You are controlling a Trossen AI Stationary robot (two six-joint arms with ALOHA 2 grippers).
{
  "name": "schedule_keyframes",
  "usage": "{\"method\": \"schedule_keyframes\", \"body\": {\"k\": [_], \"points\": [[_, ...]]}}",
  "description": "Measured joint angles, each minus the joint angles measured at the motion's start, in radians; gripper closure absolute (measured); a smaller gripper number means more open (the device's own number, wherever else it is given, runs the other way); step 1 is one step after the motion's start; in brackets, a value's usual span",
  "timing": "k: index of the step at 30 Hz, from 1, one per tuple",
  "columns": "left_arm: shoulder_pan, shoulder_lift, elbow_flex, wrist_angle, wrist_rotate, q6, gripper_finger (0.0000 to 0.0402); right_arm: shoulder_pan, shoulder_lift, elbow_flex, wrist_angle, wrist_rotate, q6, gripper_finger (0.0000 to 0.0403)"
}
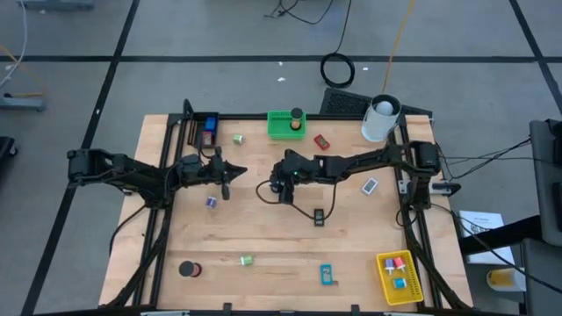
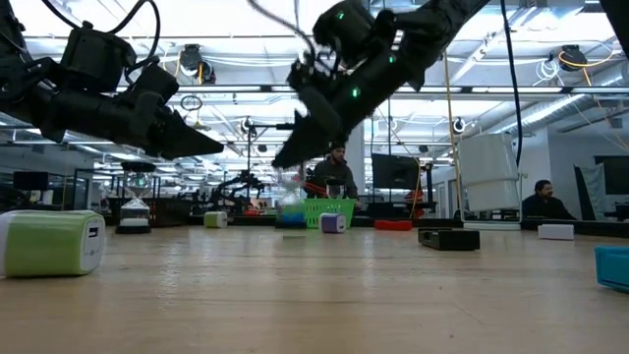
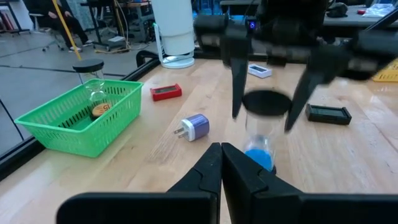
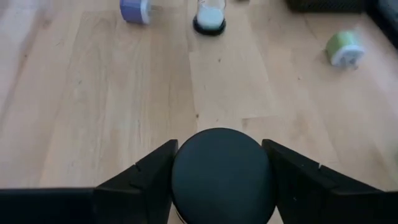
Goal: Pick & Place Office items
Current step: Put the blue hourglass into the green basket
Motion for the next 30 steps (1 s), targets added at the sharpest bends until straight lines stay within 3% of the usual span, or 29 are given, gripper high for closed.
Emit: {"method": "schedule_keyframes", "body": {"k": [5, 12, 23, 30], "points": [[0.000, 0.000, 0.000, 0.001, 0.000, 0.000, 0.0391, -0.049, -0.098, 0.008, 0.022, 0.035, 0.000, 0.0196], [0.000, 0.000, 0.000, 0.022, 0.000, -0.001, 0.0385, -0.216, -0.146, 0.098, 0.012, 0.076, -0.041, 0.0196], [0.000, 0.000, 0.000, 0.021, -0.001, 0.000, 0.0389, -0.424, 0.050, 0.260, 0.025, -0.101, -0.083, 0.0196], [0.000, 0.000, 0.000, 0.023, -0.001, 0.004, 0.0395, -0.474, 0.123, 0.257, 0.034, -0.110, -0.107, 0.0196]]}}
